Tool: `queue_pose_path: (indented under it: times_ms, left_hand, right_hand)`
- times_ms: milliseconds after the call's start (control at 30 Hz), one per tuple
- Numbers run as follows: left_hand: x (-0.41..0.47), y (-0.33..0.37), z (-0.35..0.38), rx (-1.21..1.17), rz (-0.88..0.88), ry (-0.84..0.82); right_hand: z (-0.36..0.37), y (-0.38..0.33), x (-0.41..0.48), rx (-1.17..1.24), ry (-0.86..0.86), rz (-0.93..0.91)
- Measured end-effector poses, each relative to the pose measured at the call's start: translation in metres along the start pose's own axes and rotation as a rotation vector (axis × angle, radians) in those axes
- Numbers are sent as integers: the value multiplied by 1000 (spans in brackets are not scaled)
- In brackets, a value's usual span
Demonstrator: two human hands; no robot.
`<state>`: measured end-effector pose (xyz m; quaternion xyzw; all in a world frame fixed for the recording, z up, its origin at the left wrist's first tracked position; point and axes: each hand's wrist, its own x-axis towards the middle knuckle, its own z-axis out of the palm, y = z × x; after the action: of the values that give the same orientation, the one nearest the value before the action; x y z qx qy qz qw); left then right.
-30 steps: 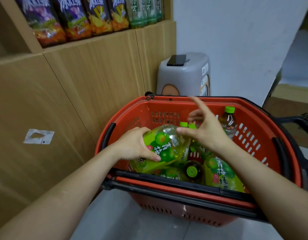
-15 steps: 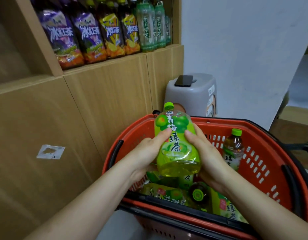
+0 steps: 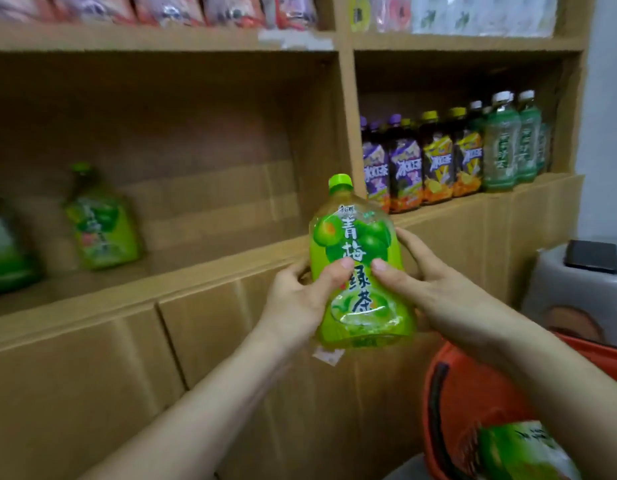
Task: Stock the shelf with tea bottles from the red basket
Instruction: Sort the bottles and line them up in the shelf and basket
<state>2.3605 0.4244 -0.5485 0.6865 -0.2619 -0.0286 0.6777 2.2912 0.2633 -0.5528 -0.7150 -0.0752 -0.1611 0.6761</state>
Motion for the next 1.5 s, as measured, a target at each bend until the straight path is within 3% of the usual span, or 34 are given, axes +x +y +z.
queue_pose_path:
  times_ms: [167, 500, 567, 700, 767, 967, 1100, 1233, 1333, 1500]
  left_hand:
    - [35, 32, -104, 174, 154, 8]
    - [68, 44, -256, 420, 2, -35]
    - [79, 44, -286, 554, 25, 73]
    - [107, 43, -349, 666, 33, 619]
    - [119, 34, -369, 780, -40, 654]
    - [145, 3, -375, 1071, -30, 491]
    - [152, -7, -378, 1210, -13, 535]
    - [155, -4, -377, 1164, -2, 532]
    - [162, -3, -366, 1290, -18, 628]
    - [167, -1, -363, 1320, -56, 712]
  right_hand:
    - [78, -19, 78, 134, -50, -127]
    - [189, -4, 166, 121, -167, -128]
    - [201, -1, 181, 34, -201, -124]
    - [220, 0, 214, -186, -175, -100]
    - [231, 2, 234, -258, -155, -87]
    - [264, 13, 287, -490, -72, -45]
    - [285, 15, 308, -594, 16, -18]
    - [305, 24, 325, -679, 178, -63]
    - [309, 24, 330, -701, 225, -28]
    - [303, 34, 334, -577, 110, 35]
